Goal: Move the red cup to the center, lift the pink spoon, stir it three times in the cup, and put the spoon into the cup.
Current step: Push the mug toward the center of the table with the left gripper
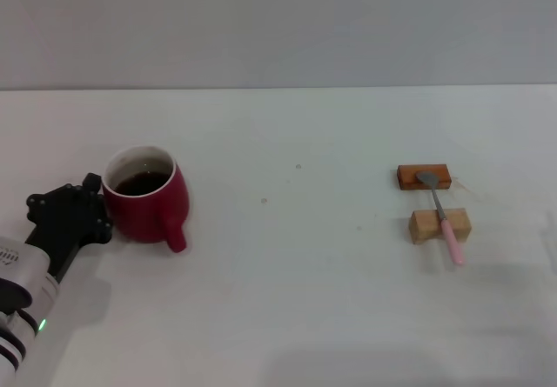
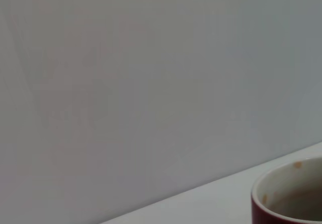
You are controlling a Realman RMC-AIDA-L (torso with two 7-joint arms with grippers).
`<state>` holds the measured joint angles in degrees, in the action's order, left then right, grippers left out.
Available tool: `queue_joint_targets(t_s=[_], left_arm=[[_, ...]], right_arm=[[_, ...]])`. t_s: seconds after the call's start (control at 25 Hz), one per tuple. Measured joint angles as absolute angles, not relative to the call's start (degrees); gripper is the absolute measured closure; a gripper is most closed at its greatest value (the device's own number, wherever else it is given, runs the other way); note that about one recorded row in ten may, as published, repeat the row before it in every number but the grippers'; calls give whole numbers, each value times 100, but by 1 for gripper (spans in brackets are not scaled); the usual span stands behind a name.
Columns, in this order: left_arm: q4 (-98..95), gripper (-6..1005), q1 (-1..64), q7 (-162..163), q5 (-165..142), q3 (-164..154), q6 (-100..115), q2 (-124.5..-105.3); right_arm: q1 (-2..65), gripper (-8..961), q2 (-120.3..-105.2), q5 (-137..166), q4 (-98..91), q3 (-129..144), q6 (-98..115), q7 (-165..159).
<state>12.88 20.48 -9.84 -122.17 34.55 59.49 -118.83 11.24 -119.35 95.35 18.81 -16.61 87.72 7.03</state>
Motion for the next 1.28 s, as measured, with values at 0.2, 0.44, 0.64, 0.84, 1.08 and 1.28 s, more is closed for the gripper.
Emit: queue_joint_targets(t_s=[0.2, 0.44, 0.64, 0.84, 1.08, 1.28], left_arm=[[1401, 990, 2074, -984, -12219, 3107, 5951, -11883], [1358, 989, 2110, -985, -12185, 3133, 5924, -11875], [1143, 987, 2197, -988, -12183, 3568, 5913, -11846], [1105, 985, 2334, -993, -12207, 3567, 5856, -11848], [1106, 984, 2427, -1141, -12211, 3542, 5730, -11860], [1222, 982, 2512, -1495, -12218, 3440, 5597, -11880]], right_arm=[[1104, 211, -11935, 9547, 1881, -1661, 8772, 703], [1090, 212, -11935, 9555, 1887, -1661, 8777, 703], [1065, 212, -11935, 9560, 1883, -1661, 8855, 704], [1062, 212, -11939, 9560, 1881, -1661, 8907, 703], [1048, 211, -11944, 9560, 1883, -1661, 8928, 703], [1022, 212, -11944, 9564, 1890, -1661, 8966, 703]])
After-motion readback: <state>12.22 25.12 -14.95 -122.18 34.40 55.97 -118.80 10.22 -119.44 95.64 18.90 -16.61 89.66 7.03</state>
